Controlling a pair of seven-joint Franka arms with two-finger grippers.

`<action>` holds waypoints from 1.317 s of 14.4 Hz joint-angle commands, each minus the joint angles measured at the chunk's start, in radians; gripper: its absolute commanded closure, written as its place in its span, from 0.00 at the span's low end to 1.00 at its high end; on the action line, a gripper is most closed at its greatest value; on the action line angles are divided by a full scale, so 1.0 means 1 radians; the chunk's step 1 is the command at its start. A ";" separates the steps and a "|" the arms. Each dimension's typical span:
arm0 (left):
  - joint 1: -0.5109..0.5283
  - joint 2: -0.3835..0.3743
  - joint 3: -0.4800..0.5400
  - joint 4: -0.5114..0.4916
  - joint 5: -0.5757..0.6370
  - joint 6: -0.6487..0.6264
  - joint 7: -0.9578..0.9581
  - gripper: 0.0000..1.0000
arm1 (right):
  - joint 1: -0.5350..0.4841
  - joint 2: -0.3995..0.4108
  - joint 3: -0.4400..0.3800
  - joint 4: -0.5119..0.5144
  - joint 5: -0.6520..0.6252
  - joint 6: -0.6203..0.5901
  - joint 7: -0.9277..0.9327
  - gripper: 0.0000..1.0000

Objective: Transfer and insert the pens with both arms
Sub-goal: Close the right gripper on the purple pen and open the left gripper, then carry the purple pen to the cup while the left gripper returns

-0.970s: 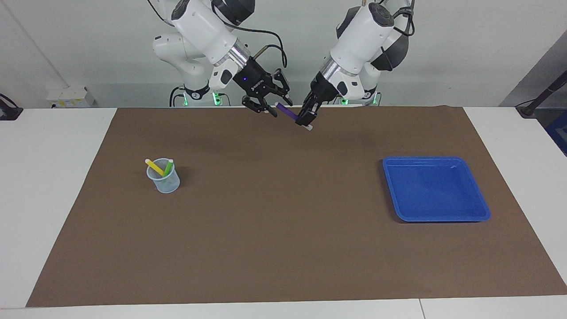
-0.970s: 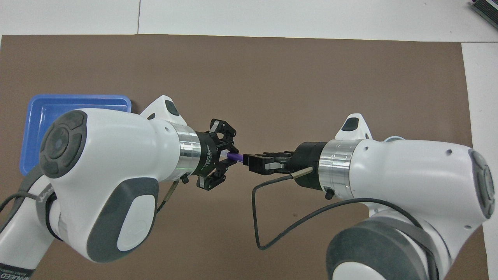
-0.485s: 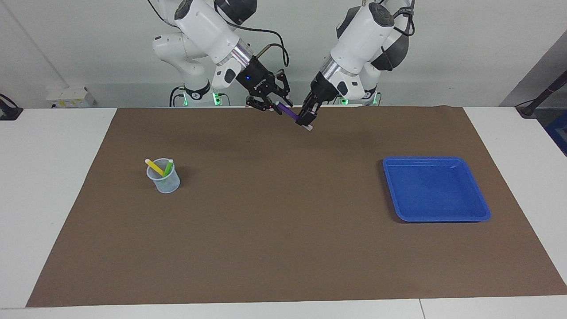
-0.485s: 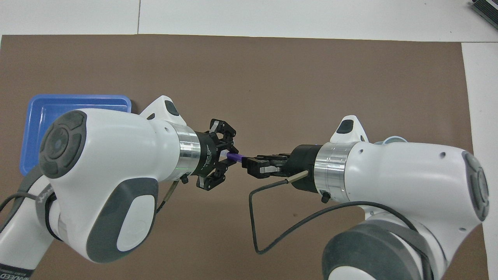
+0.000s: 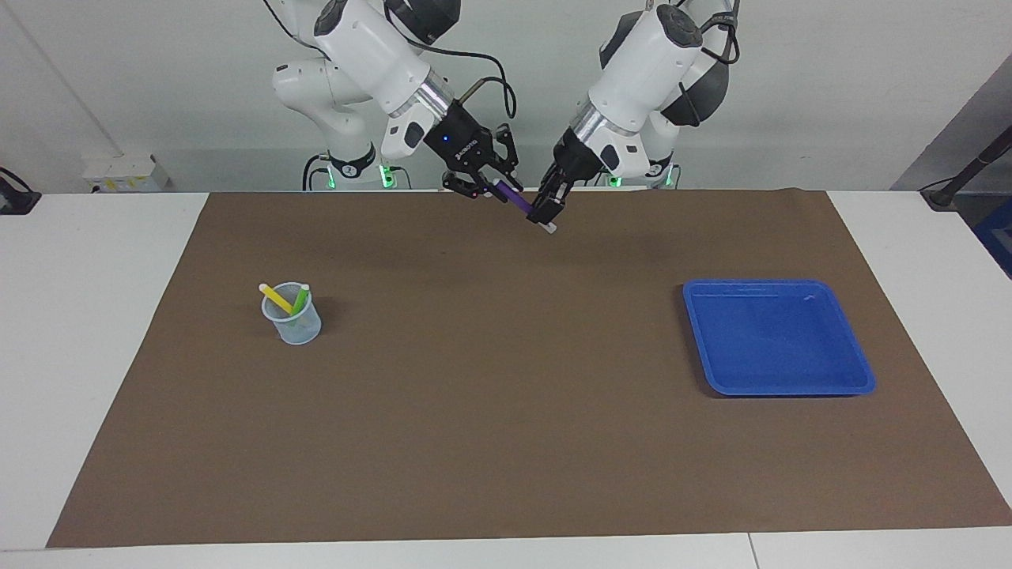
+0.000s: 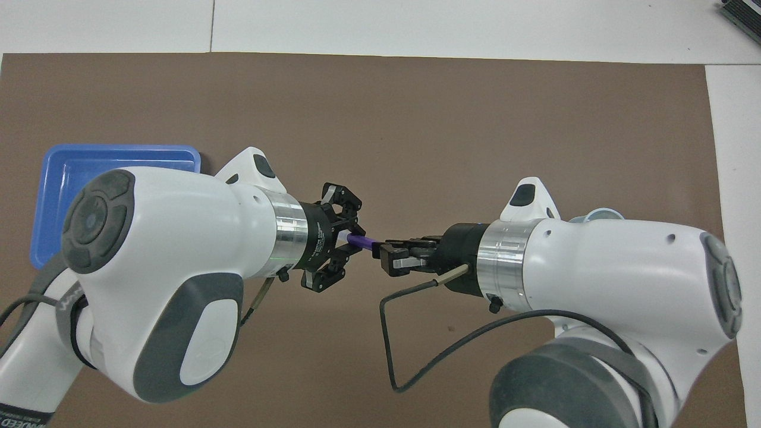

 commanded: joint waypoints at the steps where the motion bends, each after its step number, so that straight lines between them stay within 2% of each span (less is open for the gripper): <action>1: -0.014 -0.036 0.012 -0.028 -0.014 -0.012 -0.003 1.00 | -0.002 -0.001 0.004 -0.011 0.010 0.017 -0.027 1.00; 7: -0.014 -0.038 0.012 -0.026 -0.014 -0.014 0.001 1.00 | -0.014 0.000 0.002 -0.008 0.008 -0.012 -0.026 1.00; 8: -0.014 -0.038 0.012 -0.026 -0.014 -0.012 0.003 0.62 | -0.016 0.000 0.001 -0.007 0.008 -0.014 -0.026 1.00; 9: -0.014 -0.038 0.014 -0.023 -0.013 -0.014 -0.003 0.01 | -0.019 0.002 -0.001 -0.005 0.008 -0.015 -0.026 1.00; 11: -0.014 -0.039 0.014 -0.025 -0.011 -0.015 -0.006 0.00 | -0.031 0.002 -0.001 -0.004 -0.024 -0.021 -0.026 1.00; 15: 0.008 -0.039 0.022 -0.017 -0.002 -0.022 0.000 0.00 | -0.082 0.009 -0.001 0.005 -0.192 -0.072 -0.030 1.00; 19: 0.124 -0.039 0.023 -0.013 0.003 -0.064 0.127 0.00 | -0.128 0.009 -0.004 0.008 -0.358 -0.129 -0.053 1.00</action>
